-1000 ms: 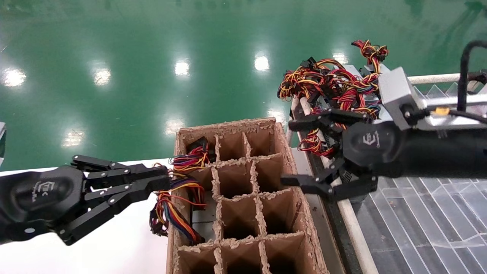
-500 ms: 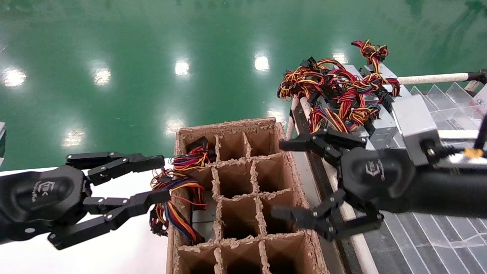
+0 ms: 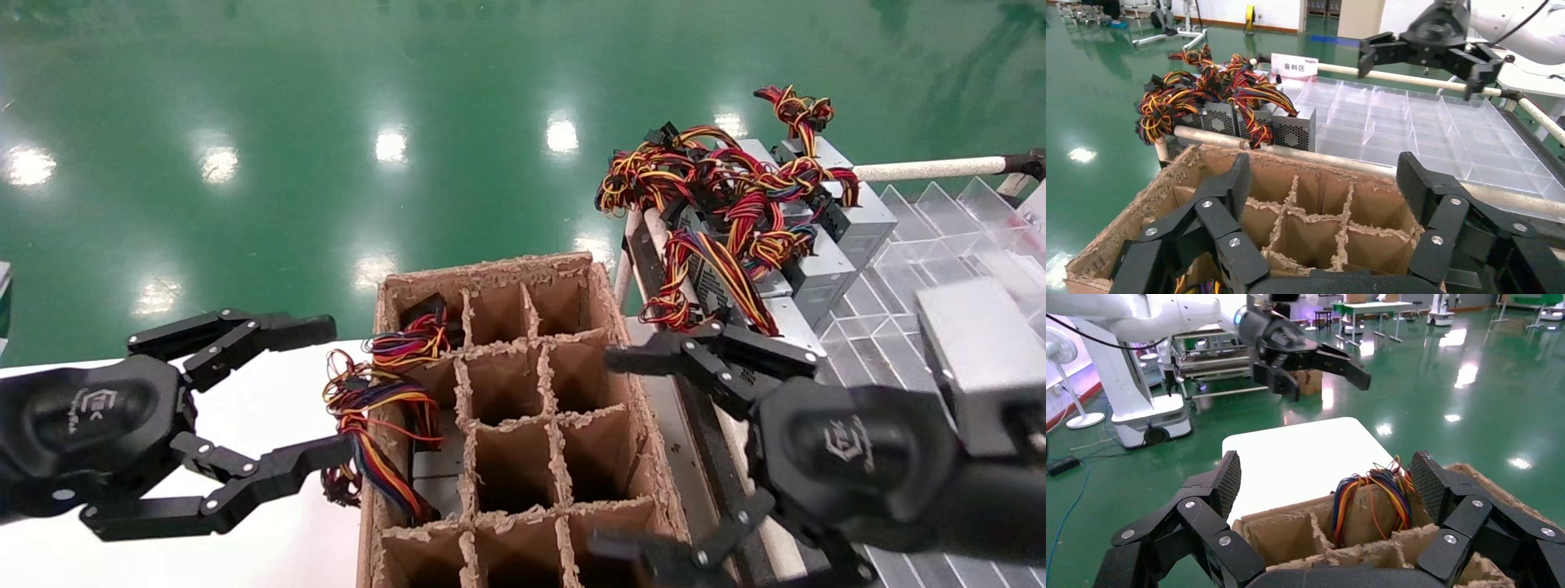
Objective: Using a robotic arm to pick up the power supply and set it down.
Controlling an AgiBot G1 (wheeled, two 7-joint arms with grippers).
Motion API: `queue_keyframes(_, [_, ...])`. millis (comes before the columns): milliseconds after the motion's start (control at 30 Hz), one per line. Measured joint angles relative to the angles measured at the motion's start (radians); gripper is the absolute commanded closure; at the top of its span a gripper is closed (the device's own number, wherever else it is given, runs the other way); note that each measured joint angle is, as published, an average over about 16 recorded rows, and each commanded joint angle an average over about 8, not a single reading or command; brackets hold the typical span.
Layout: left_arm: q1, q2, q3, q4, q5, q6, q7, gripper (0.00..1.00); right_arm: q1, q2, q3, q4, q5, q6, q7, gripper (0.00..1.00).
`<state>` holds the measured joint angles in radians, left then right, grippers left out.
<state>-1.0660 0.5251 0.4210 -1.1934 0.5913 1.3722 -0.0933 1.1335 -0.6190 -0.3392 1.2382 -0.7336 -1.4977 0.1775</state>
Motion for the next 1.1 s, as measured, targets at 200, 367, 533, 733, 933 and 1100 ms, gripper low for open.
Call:
queue_keyframes(200, [0.0,0.0,0.0,0.0,0.0,0.0,0.0,0.0,-0.065,0.009,0.066,0.05,0.004,0.002,0.011,0.0])
queue_keyframes(367, [0.0,0.0,0.0,0.0,0.0,0.0,0.0,0.0,-0.083,0.011,0.084,0.064,0.005,0.002,0.013,0.0])
queue_keyframes(533, [0.0,0.0,0.0,0.0,0.0,0.0,0.0,0.0,-0.081,0.011,0.082,0.062,0.005,0.002,0.013,0.0])
queue_keyframes(733, [0.0,0.0,0.0,0.0,0.0,0.0,0.0,0.0,-0.072,0.01,0.072,0.055,0.005,0.002,0.012,0.0])
queue_keyframes(933, [0.0,0.0,0.0,0.0,0.0,0.0,0.0,0.0,-0.066,0.009,0.067,0.051,0.005,0.002,0.011,0.0])
queue_keyframes(1100, [0.0,0.0,0.0,0.0,0.0,0.0,0.0,0.0,-0.063,0.009,0.064,0.049,0.004,0.002,0.011,0.0])
